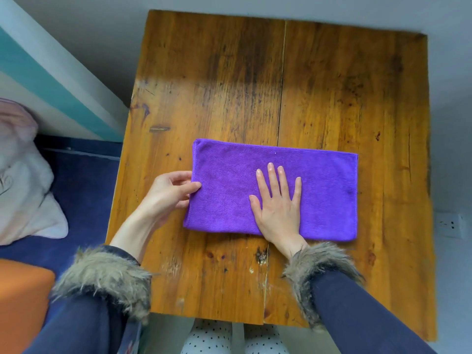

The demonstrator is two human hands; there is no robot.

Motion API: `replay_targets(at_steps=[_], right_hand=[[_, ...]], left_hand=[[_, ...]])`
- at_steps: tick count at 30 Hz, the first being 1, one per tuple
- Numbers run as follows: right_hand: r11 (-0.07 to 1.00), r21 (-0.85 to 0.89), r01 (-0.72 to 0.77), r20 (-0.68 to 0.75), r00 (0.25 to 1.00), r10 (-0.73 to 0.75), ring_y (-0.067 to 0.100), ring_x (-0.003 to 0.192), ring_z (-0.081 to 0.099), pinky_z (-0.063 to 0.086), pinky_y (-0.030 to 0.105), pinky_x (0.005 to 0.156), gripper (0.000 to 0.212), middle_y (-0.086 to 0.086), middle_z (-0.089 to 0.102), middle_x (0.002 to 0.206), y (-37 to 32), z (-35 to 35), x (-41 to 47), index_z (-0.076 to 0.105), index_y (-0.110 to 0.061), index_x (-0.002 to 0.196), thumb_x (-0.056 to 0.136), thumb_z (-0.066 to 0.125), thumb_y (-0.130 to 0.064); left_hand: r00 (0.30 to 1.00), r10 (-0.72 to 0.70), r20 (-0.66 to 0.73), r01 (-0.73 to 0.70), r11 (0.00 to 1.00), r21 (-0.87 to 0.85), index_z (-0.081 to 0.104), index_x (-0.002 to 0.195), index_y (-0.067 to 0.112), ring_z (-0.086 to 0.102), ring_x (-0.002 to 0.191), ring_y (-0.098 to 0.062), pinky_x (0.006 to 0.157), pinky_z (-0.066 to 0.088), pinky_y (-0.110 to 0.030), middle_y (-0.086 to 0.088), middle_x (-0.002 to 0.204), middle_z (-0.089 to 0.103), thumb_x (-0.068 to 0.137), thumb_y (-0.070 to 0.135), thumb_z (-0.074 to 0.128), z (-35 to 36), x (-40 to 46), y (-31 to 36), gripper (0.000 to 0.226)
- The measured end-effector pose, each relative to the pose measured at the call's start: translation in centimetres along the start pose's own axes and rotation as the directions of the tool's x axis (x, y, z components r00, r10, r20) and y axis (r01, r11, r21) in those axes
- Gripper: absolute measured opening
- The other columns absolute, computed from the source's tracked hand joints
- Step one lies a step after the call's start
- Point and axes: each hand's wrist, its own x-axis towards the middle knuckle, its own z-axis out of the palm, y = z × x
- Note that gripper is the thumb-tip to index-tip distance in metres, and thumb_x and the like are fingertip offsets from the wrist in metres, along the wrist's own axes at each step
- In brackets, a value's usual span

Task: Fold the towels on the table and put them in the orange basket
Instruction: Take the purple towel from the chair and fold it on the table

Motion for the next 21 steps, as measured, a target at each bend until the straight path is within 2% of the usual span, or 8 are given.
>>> replay_targets(at_steps=[2,4,6,10,12,14,16,21], right_hand=[[0.995,0.093,0.025,0.029,0.999,-0.027,0.023,0.145,0.011,-0.002,0.050,0.115,0.055,0.003,0.017,0.157,0.5,-0.5,0.0,0.025,-0.021,0.147,0.097,0.037,-0.040],[0.956,0.292,0.037,0.020,0.999,-0.045,0.017,0.146,0.006,-0.007,0.039,0.115,0.051,0.000,0.013,0.157,1.5,-1.5,-0.1,0.022,-0.020,0.148,0.100,0.035,-0.031],[0.865,0.502,0.012,-0.044,0.999,0.012,0.017,0.145,0.015,0.003,0.033,0.116,0.048,0.003,0.022,0.155,3.2,-3.0,-0.7,0.029,-0.015,0.146,0.099,0.038,-0.019],[0.728,0.679,-0.092,-0.156,0.951,0.266,0.022,0.124,0.049,0.033,0.023,0.104,0.033,0.011,0.054,0.131,8.0,-5.8,-3.5,0.055,-0.003,0.126,0.094,0.045,-0.003],[0.607,0.777,-0.170,-0.100,0.917,0.385,0.022,0.105,0.061,0.043,0.023,0.091,0.026,0.012,0.063,0.114,10.2,-6.2,-5.0,0.062,-0.002,0.113,0.095,0.045,-0.001],[0.455,0.845,-0.280,0.051,0.890,0.453,0.010,0.086,0.064,0.049,0.021,0.079,0.025,0.011,0.066,0.109,11.9,-6.3,-6.2,0.064,-0.004,0.108,0.096,0.042,-0.004],[0.400,0.851,-0.341,0.130,0.874,0.469,-0.003,0.075,0.061,0.050,0.017,0.071,0.025,0.007,0.066,0.107,13.1,-5.8,-7.0,0.065,-0.007,0.106,0.097,0.041,-0.006],[0.282,0.881,-0.380,0.218,0.854,0.471,-0.002,0.075,0.062,0.052,0.021,0.076,0.024,0.008,0.066,0.105,14.6,-4.5,-7.5,0.065,-0.008,0.105,0.097,0.042,-0.006]], left_hand=[[1.000,0.007,0.019,-0.007,1.000,-0.008,0.058,0.117,0.003,0.058,0.090,-0.022,0.088,0.050,-0.044,-0.013,0.101,0.061,0.086,0.003,0.062,0.6,-1.3,0.9,0.031],[0.999,0.028,0.039,-0.027,0.999,-0.024,0.059,0.116,0.004,0.059,0.087,-0.020,0.088,0.050,-0.045,-0.011,0.097,0.061,0.085,0.002,0.063,1.6,-2.5,1.9,0.031],[0.996,0.057,0.067,-0.054,0.998,-0.043,0.059,0.113,0.007,0.059,0.081,-0.017,0.078,0.053,-0.038,-0.007,0.091,0.061,0.085,0.002,0.064,3.3,-3.7,3.0,0.029],[0.983,0.108,0.149,-0.104,0.994,-0.033,0.059,0.105,0.009,0.058,0.066,-0.011,0.059,0.055,-0.022,-0.003,0.080,0.055,0.083,-0.002,0.064,8.6,-5.4,5.2,0.025],[0.976,0.114,0.184,-0.114,0.993,-0.006,0.058,0.097,0.011,0.056,0.054,-0.006,0.051,0.053,-0.018,0.000,0.071,0.052,0.082,-0.004,0.064,12.0,-5.6,5.9,0.022],[0.974,0.094,0.204,-0.104,0.994,0.037,0.057,0.096,0.010,0.054,0.049,-0.007,0.048,0.051,-0.018,0.000,0.069,0.050,0.083,-0.005,0.063,15.4,-5.3,6.1,0.022],[0.979,0.062,0.195,-0.082,0.992,0.095,0.055,0.104,0.007,0.052,0.053,-0.011,0.048,0.053,-0.019,-0.003,0.073,0.050,0.083,-0.005,0.062,18.6,-4.8,5.8,0.025],[0.995,0.069,0.074,-0.082,0.978,0.192,0.052,0.102,0.010,0.051,0.055,-0.013,0.054,0.055,-0.026,-0.003,0.075,0.049,0.082,-0.005,0.063,23.4,-2.9,4.3,0.027]])
